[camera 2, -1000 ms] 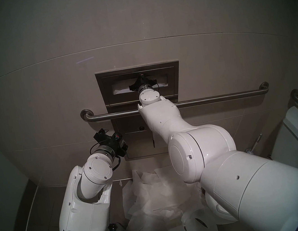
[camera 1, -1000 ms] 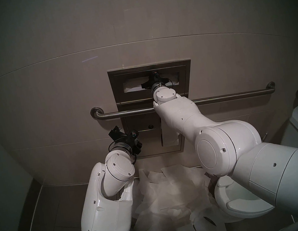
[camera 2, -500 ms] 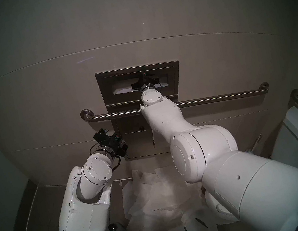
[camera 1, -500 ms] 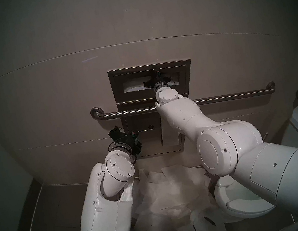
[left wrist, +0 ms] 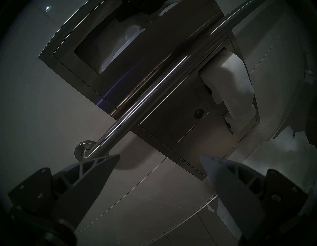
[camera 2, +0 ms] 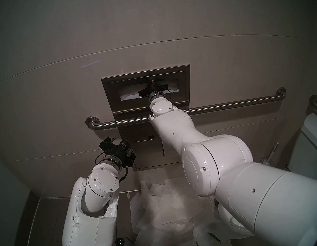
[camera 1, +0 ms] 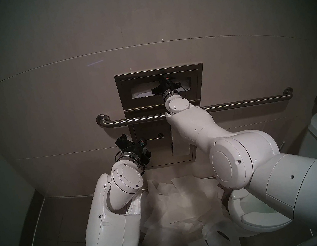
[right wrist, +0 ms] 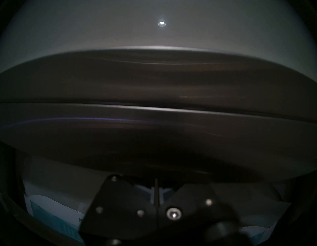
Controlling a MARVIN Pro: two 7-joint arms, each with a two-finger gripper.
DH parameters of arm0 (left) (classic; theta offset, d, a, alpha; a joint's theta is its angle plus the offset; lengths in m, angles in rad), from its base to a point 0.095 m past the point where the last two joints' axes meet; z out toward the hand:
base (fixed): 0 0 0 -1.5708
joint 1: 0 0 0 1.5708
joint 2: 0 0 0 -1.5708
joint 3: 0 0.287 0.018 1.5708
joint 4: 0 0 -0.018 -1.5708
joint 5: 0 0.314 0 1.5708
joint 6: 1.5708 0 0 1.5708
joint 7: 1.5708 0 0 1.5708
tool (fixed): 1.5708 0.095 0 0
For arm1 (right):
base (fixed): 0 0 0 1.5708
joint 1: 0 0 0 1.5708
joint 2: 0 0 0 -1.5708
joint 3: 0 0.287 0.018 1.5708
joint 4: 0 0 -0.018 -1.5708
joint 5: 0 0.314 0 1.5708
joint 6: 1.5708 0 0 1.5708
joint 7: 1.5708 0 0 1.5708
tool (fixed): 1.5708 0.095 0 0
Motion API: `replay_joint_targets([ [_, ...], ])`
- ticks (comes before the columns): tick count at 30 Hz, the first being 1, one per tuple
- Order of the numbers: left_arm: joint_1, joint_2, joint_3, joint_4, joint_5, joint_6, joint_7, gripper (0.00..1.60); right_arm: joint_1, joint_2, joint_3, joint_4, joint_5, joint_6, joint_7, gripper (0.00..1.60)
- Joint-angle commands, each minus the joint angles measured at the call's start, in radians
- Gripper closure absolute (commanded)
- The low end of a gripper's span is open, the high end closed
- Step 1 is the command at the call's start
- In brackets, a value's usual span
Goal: Take out a toilet seat cover
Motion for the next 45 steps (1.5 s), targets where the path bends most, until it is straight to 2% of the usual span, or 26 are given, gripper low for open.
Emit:
replay_joint_targets([
  [1,-0.020,0.000,-0.002,-0.029,0.002,-0.004,0.005,0.00,-0.112,-0.029,0.006,-0.021,0.013,-0.043,-0.006,1.60],
  [2,-0.020,-0.001,-0.002,-0.028,0.002,-0.004,0.005,0.00,-0.110,-0.035,0.011,0.007,0.020,-0.037,-0.007,1.60],
  [3,-0.021,0.001,-0.001,-0.027,0.001,-0.004,0.005,0.00,-0.156,-0.040,0.014,-0.021,0.025,-0.040,-0.011,1.60],
  [4,-0.020,0.000,-0.002,-0.026,0.001,-0.004,0.005,0.00,-0.176,-0.043,0.020,-0.004,0.031,-0.050,-0.017,1.60],
  [10,-0.020,-0.001,-0.002,-0.023,0.002,-0.004,0.005,0.00,-0.181,-0.045,0.033,0.024,0.042,-0.097,-0.035,1.60],
  [15,-0.020,0.000,-0.002,-0.020,0.001,-0.004,0.006,0.00,-0.219,-0.049,0.036,0.019,0.041,-0.146,-0.048,1.60],
  [16,-0.021,0.001,-0.002,-0.019,0.001,-0.004,0.005,0.00,-0.254,-0.051,0.031,-0.003,0.037,-0.160,-0.048,1.60],
  [18,-0.020,-0.001,-0.002,-0.018,0.001,-0.004,0.006,0.00,-0.227,-0.050,0.028,0.024,0.031,-0.179,-0.052,1.60],
  [19,-0.020,0.000,-0.002,-0.017,0.001,-0.004,0.005,0.00,-0.254,-0.050,0.024,0.001,0.028,-0.189,-0.052,1.60],
  [22,-0.020,0.000,-0.002,-0.016,0.001,-0.004,0.006,0.00,-0.249,-0.047,0.022,-0.002,0.025,-0.208,-0.056,1.60],
  [23,-0.021,0.001,-0.001,-0.015,0.001,-0.004,0.005,0.00,-0.269,-0.047,0.019,-0.019,0.022,-0.220,-0.057,1.60],
  [24,-0.020,-0.001,-0.002,-0.015,0.001,-0.004,0.006,0.00,-0.246,-0.045,0.017,-0.007,0.019,-0.227,-0.057,1.60],
  [33,-0.022,-0.001,-0.002,-0.012,0.001,-0.005,0.006,0.00,-0.334,-0.057,-0.027,-0.044,-0.020,-0.282,-0.056,1.60],
  [45,-0.023,-0.001,-0.002,-0.012,0.001,-0.005,0.007,0.00,-0.417,-0.034,-0.074,-0.153,-0.068,-0.392,-0.077,1.60],
])
